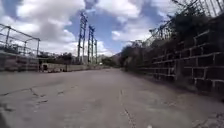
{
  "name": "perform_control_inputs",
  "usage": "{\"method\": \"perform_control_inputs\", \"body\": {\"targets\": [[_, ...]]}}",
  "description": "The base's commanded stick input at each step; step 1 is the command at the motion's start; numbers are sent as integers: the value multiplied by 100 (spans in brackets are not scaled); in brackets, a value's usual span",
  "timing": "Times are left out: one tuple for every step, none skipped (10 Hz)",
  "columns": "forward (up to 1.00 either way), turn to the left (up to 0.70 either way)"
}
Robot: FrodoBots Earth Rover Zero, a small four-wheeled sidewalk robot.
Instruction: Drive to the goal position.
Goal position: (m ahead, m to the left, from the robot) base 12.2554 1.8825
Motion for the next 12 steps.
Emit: {"method": "perform_control_inputs", "body": {"targets": [[100, -27], [100, 0], [100, 0], [100, 0], [100, 0], [100, 0], [100, 0], [100, 0], [100, 0], [100, 0], [100, 0], [100, 0]]}}
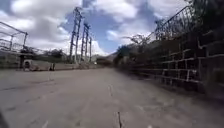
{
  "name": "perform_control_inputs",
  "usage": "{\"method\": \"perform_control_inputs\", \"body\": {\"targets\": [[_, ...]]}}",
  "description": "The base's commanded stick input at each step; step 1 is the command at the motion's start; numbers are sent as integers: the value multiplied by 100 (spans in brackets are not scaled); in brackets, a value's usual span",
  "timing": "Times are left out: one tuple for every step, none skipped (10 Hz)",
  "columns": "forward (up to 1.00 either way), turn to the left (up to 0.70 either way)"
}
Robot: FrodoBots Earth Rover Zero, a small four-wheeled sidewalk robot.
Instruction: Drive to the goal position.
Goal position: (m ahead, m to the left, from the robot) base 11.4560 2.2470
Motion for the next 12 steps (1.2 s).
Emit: {"method": "perform_control_inputs", "body": {"targets": [[100, 0], [100, 0], [100, 0], [100, 0], [100, 0], [100, 0], [100, 0], [100, 0], [100, 0], [100, 0], [100, 0], [100, 0]]}}
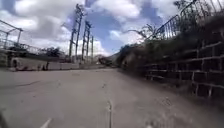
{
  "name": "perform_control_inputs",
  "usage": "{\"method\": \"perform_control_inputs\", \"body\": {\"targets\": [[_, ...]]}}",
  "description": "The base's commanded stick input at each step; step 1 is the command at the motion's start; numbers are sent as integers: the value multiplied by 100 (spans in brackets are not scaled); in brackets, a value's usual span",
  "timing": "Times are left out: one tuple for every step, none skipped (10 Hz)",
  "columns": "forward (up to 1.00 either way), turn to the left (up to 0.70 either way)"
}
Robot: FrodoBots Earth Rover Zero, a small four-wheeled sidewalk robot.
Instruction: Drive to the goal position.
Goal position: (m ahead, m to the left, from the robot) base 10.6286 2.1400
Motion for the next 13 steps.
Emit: {"method": "perform_control_inputs", "body": {"targets": [[100, 0], [100, 0], [100, 0], [100, 0], [100, 0], [100, 0], [100, 0], [100, 0], [100, 0], [100, 0], [100, 0], [100, 0], [100, 0]]}}
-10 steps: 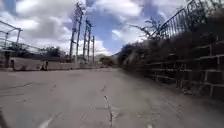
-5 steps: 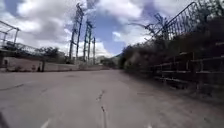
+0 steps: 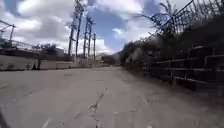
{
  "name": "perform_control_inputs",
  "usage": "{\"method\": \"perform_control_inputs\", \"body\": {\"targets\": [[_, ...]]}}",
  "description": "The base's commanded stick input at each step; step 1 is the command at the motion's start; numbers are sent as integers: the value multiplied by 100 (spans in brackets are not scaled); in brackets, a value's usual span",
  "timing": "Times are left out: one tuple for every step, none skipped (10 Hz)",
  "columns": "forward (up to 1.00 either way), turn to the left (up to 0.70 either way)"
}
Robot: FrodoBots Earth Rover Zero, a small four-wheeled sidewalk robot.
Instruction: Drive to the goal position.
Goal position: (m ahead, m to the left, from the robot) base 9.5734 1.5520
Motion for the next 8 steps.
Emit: {"method": "perform_control_inputs", "body": {"targets": [[100, 0], [100, 0], [100, 0], [100, 0], [100, 0], [100, 0], [100, 0], [100, 0]]}}
